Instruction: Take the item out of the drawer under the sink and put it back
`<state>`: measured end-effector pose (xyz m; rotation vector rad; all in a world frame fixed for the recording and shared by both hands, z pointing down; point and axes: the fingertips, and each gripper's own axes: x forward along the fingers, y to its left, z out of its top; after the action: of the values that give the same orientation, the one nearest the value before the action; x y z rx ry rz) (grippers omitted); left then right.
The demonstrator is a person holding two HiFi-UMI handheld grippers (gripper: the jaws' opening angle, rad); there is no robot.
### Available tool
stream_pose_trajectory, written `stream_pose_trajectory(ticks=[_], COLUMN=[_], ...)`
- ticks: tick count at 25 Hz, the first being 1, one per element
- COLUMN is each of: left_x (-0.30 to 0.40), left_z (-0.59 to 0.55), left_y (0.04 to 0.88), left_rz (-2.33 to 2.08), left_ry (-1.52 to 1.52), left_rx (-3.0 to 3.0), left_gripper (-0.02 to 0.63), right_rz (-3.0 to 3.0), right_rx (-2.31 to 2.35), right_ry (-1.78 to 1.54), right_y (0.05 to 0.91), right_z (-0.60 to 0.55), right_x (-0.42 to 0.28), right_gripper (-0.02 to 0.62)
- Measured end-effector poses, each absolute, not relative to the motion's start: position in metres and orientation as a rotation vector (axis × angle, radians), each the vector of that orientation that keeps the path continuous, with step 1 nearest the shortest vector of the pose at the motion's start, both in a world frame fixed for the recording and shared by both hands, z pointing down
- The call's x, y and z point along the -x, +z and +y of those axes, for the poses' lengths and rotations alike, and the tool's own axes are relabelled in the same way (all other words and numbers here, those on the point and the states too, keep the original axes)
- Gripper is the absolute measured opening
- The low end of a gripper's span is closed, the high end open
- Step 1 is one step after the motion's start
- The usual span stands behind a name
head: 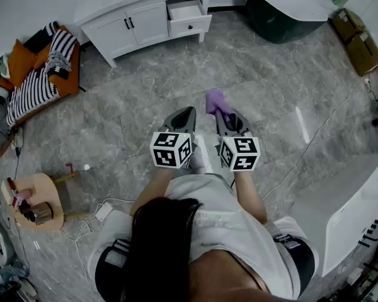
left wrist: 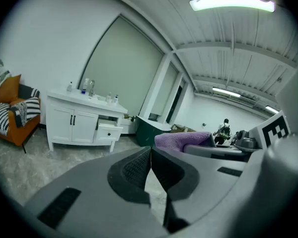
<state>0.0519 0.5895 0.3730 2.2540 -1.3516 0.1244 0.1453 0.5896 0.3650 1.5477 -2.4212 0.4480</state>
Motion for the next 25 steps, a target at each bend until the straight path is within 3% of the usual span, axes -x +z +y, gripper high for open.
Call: stream_pose_trajectory(ticks=[25], left_x=[0.006], left_z=[0.545], left_y=[0.372], left_rz=[-1.328], left_ry=[0.133], left_rx=[-2.293], left_gripper=[0.006], right_rz=[-2.456], right_rx=[-1.515], right_ry=[0.464], right_y=[0.363], right_z=[0.547], right_x=[-0.072], right_gripper=[0.086])
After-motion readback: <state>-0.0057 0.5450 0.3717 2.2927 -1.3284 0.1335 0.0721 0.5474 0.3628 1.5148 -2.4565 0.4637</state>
